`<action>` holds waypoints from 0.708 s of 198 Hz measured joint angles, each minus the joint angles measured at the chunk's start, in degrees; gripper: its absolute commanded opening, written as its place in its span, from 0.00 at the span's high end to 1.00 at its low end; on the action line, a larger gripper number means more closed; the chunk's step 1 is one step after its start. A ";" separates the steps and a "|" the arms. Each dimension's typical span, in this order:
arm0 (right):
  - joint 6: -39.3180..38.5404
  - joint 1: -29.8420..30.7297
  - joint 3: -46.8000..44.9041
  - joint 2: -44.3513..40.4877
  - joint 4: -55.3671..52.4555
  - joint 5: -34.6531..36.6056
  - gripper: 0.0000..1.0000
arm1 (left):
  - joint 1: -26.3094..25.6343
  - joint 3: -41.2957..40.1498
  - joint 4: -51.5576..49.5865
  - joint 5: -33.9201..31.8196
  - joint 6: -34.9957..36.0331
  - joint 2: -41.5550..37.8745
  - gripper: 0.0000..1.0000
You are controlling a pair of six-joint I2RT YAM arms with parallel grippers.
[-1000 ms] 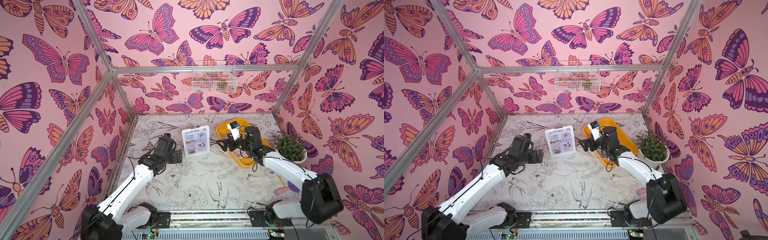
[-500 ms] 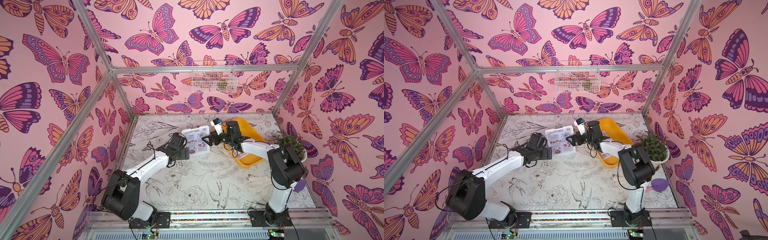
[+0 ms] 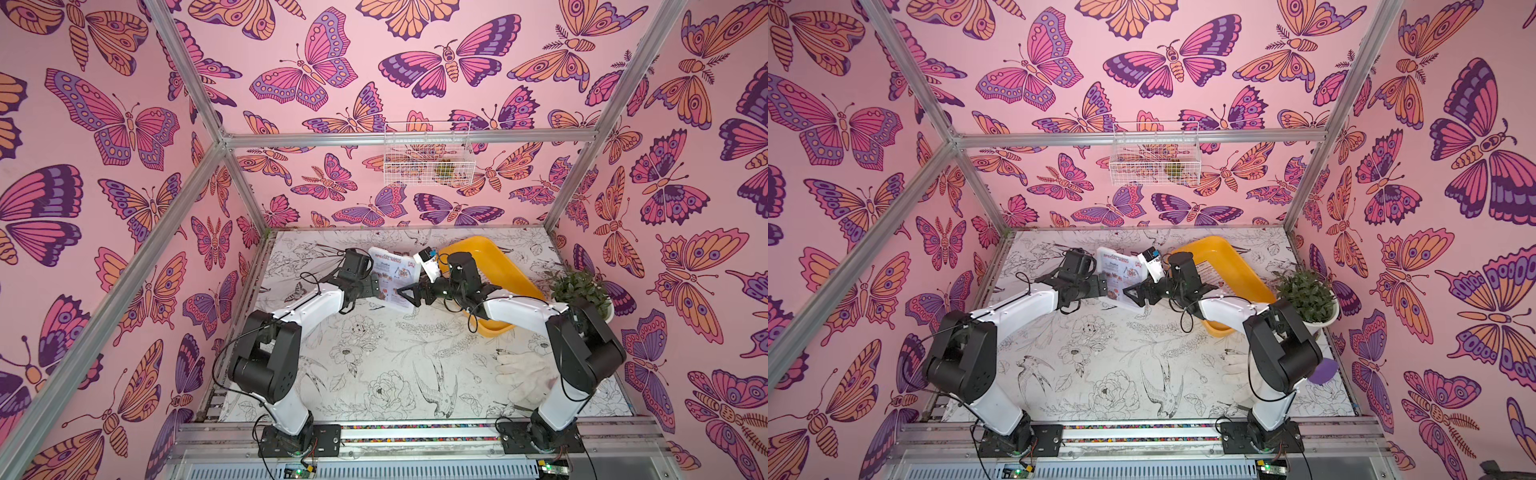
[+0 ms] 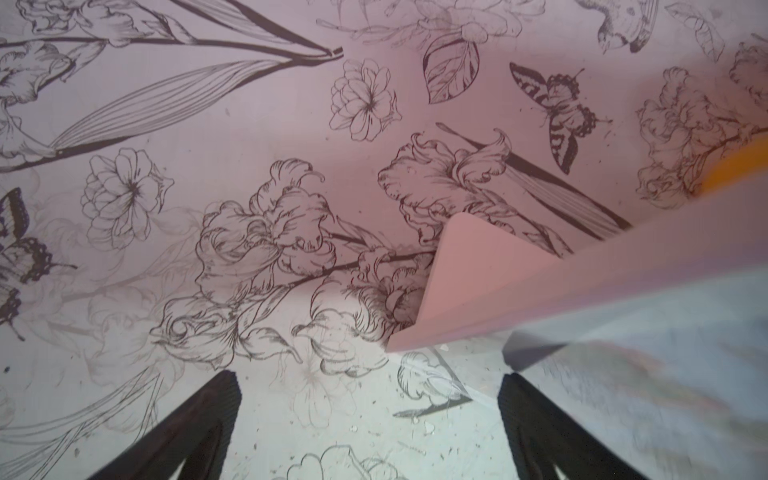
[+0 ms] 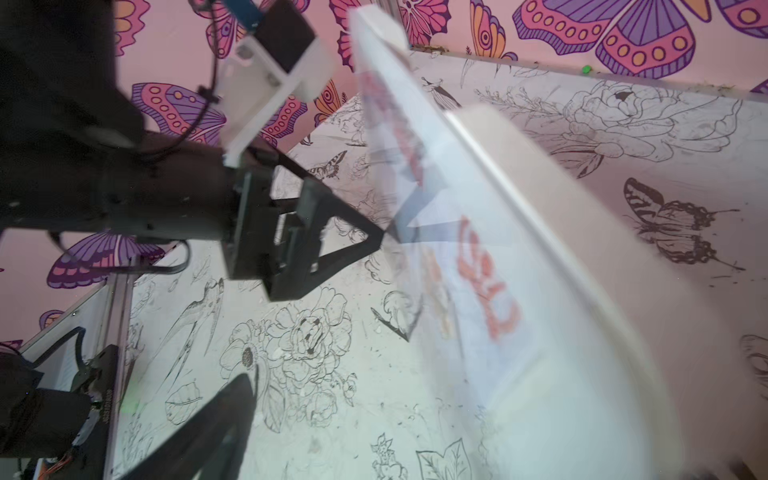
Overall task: Replace the menus in the menu holders
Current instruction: Adjust the menu holder at the center of the board.
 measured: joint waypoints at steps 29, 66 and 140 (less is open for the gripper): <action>0.02 3.17 -1.31 -2.82 -0.70 2.16 0.04 | 0.04 3.43 1.97 1.40 0.22 4.00 0.00; -1.55 2.80 -3.56 -6.84 -7.30 5.99 0.04 | 0.07 3.52 2.27 2.05 0.70 4.39 0.00; -1.86 0.24 3.63 -18.97 -25.92 15.17 0.37 | 2.36 -5.16 0.83 -9.38 1.07 -10.91 0.00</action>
